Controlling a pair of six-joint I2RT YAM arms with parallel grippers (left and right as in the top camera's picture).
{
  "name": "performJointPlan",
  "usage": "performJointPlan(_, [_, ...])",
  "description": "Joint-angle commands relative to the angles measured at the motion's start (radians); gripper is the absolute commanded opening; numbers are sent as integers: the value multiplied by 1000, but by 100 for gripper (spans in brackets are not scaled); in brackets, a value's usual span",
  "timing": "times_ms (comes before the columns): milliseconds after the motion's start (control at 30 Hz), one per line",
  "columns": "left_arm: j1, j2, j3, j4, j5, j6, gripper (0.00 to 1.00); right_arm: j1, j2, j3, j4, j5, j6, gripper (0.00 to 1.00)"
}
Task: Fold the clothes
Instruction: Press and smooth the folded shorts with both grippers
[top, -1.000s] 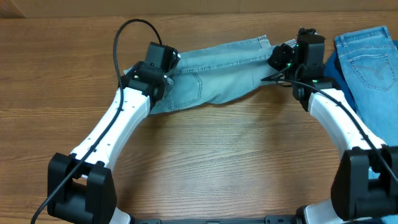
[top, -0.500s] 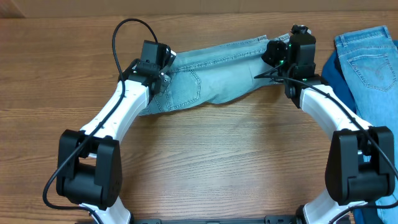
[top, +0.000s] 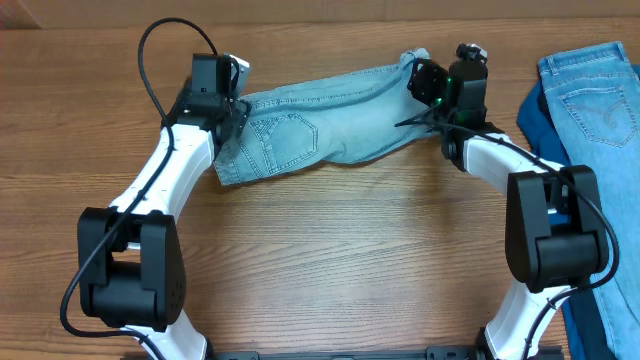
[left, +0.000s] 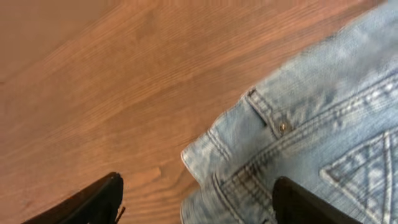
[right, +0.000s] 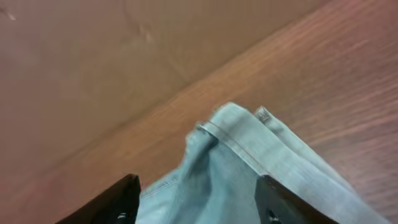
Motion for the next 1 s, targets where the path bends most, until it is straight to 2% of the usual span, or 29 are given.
performJointPlan(0, [-5, 8, 126, -72, 13, -38, 75, -1, 7, 128, -57, -40, -89, 66])
performJointPlan(33, [-12, 1, 195, -154, 14, -69, 68, -1, 6, 189, -149, -58, -135, 64])
performJointPlan(67, [-24, -8, 269, -249, 25, -117, 50, -1, 6, 286, -326, -57, -195, 62])
performJointPlan(100, [-31, -11, 312, -305, 54, -145, 45, -1, 6, 346, -440, -58, -220, 60])
performJointPlan(133, [-36, -11, 354, -360, 97, -168, 34, -1, 6, 411, -562, -57, -234, 55])
performJointPlan(167, [-39, -11, 388, -416, 171, -230, 23, -1, 6, 513, -753, -57, -260, 42])
performJointPlan(200, [-39, -11, 389, -435, 208, -273, 16, -1, 6, 549, -818, -59, -278, 32])
performJointPlan(233, [-38, -10, 388, -455, 247, -312, 14, -1, 6, 576, -875, -61, -300, 22])
performJointPlan(267, [-37, -1, 385, -486, 306, -347, 13, 0, 6, 595, -937, -61, -346, 6])
performJointPlan(300, [-37, 14, 385, -526, 350, -350, 11, 0, 6, 595, -967, -61, -370, 4])
performJointPlan(400, [-37, 73, 383, -646, 376, -456, 8, -1, 7, 590, -1057, -106, -459, 4])
performJointPlan(500, [-37, 164, 383, -682, 388, -558, 4, -1, 7, 585, -1099, -127, -510, 4])
performJointPlan(633, [-38, 252, 383, -701, 432, -560, 4, -1, 68, 584, -1115, -167, -620, 4])
performJointPlan(767, [-38, 283, 383, -675, 411, -558, 4, -1, 164, 584, -1130, -171, -625, 4])
performJointPlan(900, [-36, 284, 382, -643, 250, -549, 4, -1, 240, 584, -1131, -184, -650, 4])
performJointPlan(967, [-36, 284, 376, -624, 218, -526, 4, -1, 248, 584, -1143, -179, -650, 4])
